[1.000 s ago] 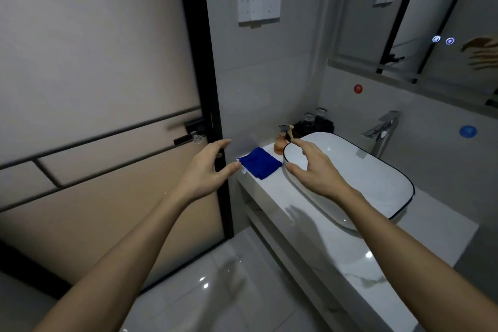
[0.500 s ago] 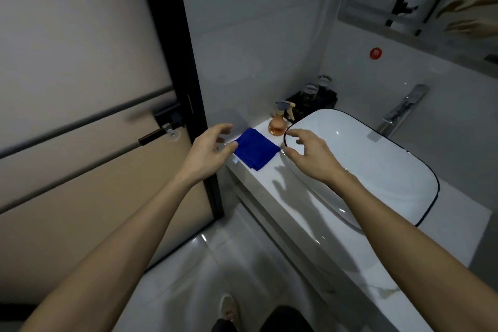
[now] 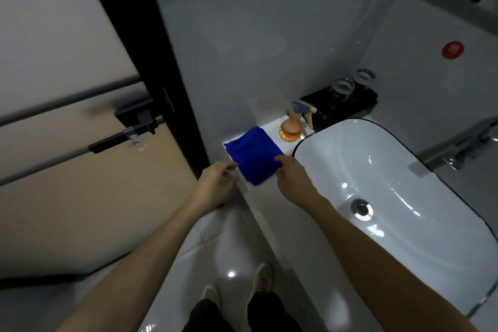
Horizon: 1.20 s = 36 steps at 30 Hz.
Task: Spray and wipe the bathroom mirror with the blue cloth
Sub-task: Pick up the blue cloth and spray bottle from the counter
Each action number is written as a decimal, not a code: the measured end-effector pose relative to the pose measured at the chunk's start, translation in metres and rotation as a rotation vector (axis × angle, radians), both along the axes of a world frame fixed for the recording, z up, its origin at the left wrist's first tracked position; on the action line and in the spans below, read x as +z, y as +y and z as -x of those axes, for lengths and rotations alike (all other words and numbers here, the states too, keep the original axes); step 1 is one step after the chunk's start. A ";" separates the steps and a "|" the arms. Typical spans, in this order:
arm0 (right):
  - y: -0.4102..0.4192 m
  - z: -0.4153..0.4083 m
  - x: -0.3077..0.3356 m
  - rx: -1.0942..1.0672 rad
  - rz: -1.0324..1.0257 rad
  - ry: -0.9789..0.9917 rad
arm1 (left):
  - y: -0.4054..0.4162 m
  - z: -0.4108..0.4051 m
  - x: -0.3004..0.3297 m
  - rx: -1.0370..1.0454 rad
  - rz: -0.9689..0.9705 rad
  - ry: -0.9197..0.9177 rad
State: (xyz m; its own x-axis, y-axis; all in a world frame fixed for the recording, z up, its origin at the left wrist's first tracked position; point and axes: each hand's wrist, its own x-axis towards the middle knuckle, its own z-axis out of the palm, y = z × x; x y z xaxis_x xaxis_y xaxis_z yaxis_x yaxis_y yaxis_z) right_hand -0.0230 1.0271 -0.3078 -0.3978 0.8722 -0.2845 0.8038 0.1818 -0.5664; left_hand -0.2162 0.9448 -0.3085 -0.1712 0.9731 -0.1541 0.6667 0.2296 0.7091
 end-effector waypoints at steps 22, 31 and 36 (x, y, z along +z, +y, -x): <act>0.170 0.051 -0.049 0.565 0.087 -0.757 | 0.088 -0.031 -0.110 -0.306 0.054 0.434; 0.182 0.047 -0.067 0.635 0.304 -0.682 | 0.106 -0.042 -0.118 -0.277 0.115 0.620; 0.185 0.048 -0.064 0.585 0.415 -0.556 | 0.112 -0.026 -0.108 -0.218 0.072 0.350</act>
State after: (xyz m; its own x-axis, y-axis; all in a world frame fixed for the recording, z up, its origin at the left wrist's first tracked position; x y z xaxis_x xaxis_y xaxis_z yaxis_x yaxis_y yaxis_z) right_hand -0.0706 1.2124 -0.3717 -0.4563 0.3589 -0.8142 0.8244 0.5149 -0.2350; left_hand -0.1898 1.0572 -0.4162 -0.0163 0.9813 -0.1917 0.9032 0.0968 0.4182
